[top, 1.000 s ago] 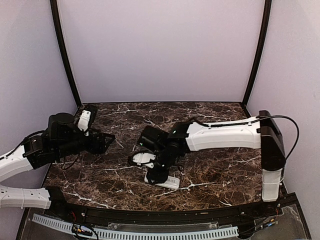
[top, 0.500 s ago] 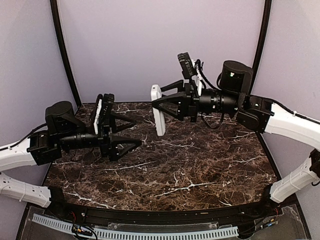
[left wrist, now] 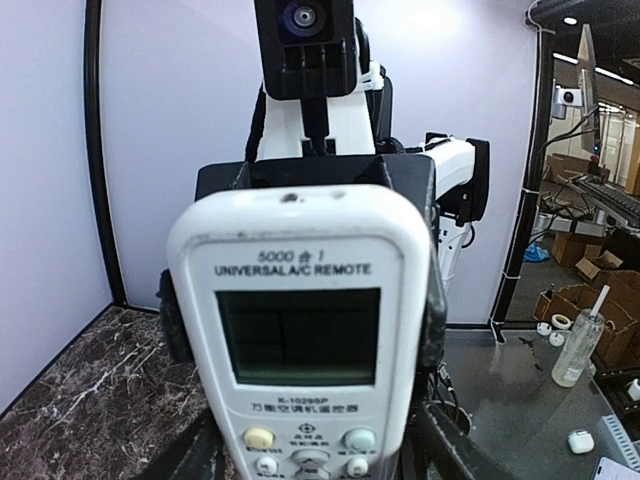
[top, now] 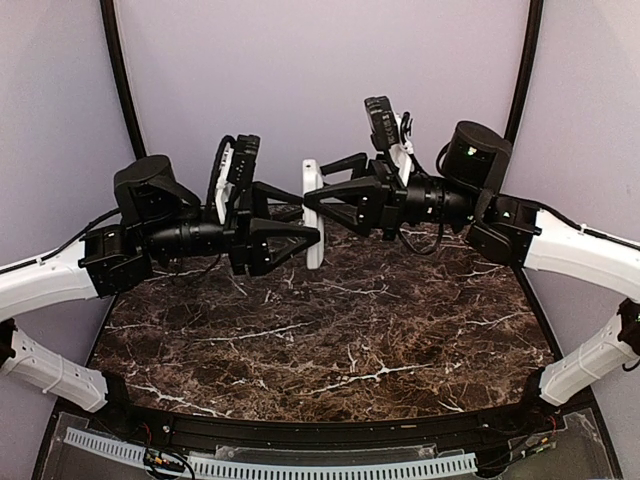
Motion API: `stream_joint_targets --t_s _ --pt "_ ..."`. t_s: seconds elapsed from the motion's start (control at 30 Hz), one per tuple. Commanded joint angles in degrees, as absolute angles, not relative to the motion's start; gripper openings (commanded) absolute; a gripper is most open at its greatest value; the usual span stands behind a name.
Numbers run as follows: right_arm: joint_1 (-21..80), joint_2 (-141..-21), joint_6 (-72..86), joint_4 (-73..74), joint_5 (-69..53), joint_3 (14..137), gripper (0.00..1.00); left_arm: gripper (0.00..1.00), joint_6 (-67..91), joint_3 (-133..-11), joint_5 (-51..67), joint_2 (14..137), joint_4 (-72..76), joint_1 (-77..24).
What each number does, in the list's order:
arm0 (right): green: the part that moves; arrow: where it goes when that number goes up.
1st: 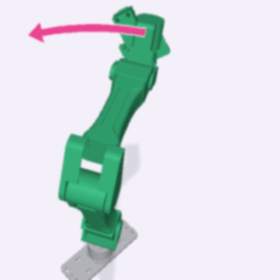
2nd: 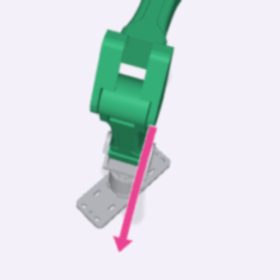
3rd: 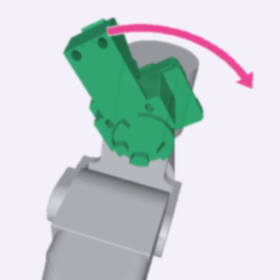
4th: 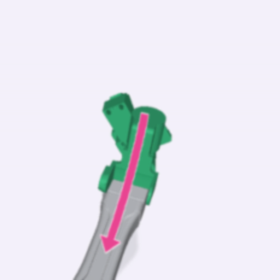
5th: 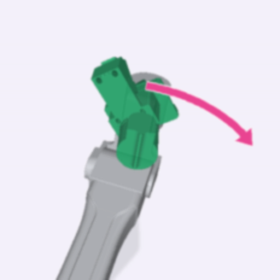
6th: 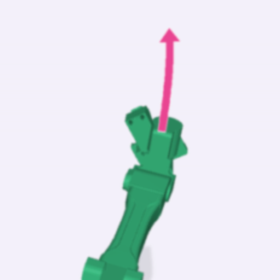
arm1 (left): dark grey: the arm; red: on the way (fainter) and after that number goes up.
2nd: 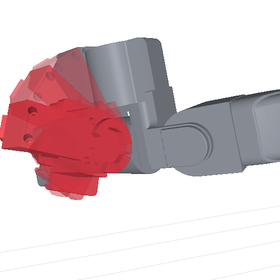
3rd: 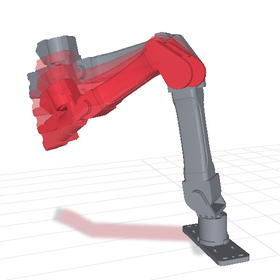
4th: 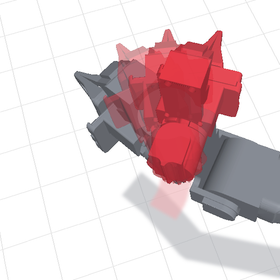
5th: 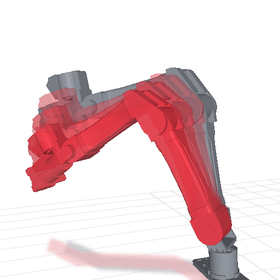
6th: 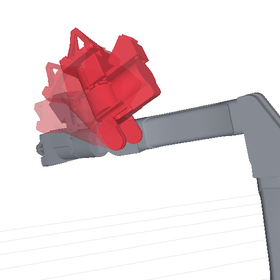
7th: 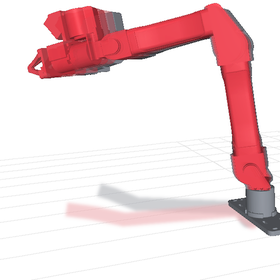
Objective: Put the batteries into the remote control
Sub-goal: Pass from the right arm to the left
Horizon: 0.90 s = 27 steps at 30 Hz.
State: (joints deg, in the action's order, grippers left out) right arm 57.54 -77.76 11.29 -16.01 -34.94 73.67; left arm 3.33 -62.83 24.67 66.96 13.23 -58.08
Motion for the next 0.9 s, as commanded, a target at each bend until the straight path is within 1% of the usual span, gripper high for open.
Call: stream_joint_targets --t_s 0.0,0.07,0.13,0.2,0.23,0.27,0.3,0.33,0.37,0.4,0.43,0.5,0.53,0.57,0.63,0.67,0.7,0.77,0.87 --pt "57.8 -76.3 12.3 -19.4 -35.3 72.5 0.17 0.56 4.1 -65.1 26.0 68.0 15.0 -58.2" --pt "57.8 -76.2 12.3 -19.4 -35.1 72.2 0.18 0.54 4.2 -65.1 26.1 68.4 15.1 -58.2" --pt "57.7 -76.1 12.3 -19.5 -35.1 71.9 0.17 0.54 4.4 -65.2 26.6 68.8 15.2 -58.2" --pt "57.8 -76.2 12.3 -19.5 -35.0 71.8 0.17 0.5 4.7 -65.4 26.9 69.2 15.3 -58.2" --pt "57.8 -76.1 12.3 -19.4 -35.0 71.7 0.17 0.41 4.8 -65.4 26.8 69.3 15.4 -58.2" --pt "57.7 -76.1 12.3 -19.4 -34.9 71.7 0.17 0.36 4.9 -65.2 26.7 69.3 15.4 -58.2" --pt "57.7 -76.2 12.3 -19.3 -34.8 71.6 0.17 0.26 5.0 -65.1 26.6 69.0 15.6 -58.2" --pt "57.7 -76.2 12.3 -19.2 -34.6 71.4 0.17 0.21 5.1 -64.9 26.3 68.9 15.7 -58.2" --pt "57.7 -76.1 12.3 -18.9 -34.4 71.3 0.18 0.12 5.2 -64.8 25.9 68.5 15.8 -58.2" --pt "57.7 -76.0 12.3 -18.5 -33.9 71.3 0.21 0.08 5.5 -64.6 24.7 68.3 15.5 -58.2" --pt "57.7 -75.9 12.3 -17.4 -32.6 71.4 0.3 0.02 5.9 -64.5 23.9 67.9 15.1 -58.2" --pt "57.7 -75.3 12.3 -14.2 -28.3 71.5 0.63 0.0 7.4 -64.1 20.1 67.2 12.8 -58.2" --pt "57.7 -74.7 12.2 -12.0 -24.9 71.5 0.88 0.0 9.2 -63.9 16.2 66.8 10.5 -58.2" --pt "57.7 -74.2 12.2 -9.9 -21.5 71.6 0.97 0.0 10.4 -63.4 13.9 66.6 9.1 -58.2" --pt "57.7 -73.2 12.5 -4.6 -10.9 71.8 0.99 0.0 15.1 -63.2 0.0 66.3 3.0 -58.1" --pt "57.7 -72.8 12.9 -1.9 -6.5 72.0 0.99 0.0 18.7 -63.2 -3.7 66.4 -2.6 -58.1" --pt "57.6 -72.5 13.4 1.5 -1.6 72.2 0.99 0.0 20.6 -63.0 -11.2 66.5 -5.5 -58.0" --pt "57.4 -72.2 15.1 8.2 6.8 72.3 0.99 0.0 26.6 -62.1 -20.0 66.7 -12.6 -57.5" --pt "57.4 -72.0 16.4 13.4 11.5 71.7 0.99 0.0 35.9 -59.3 -23.8 67.2 -19.8 -55.4"
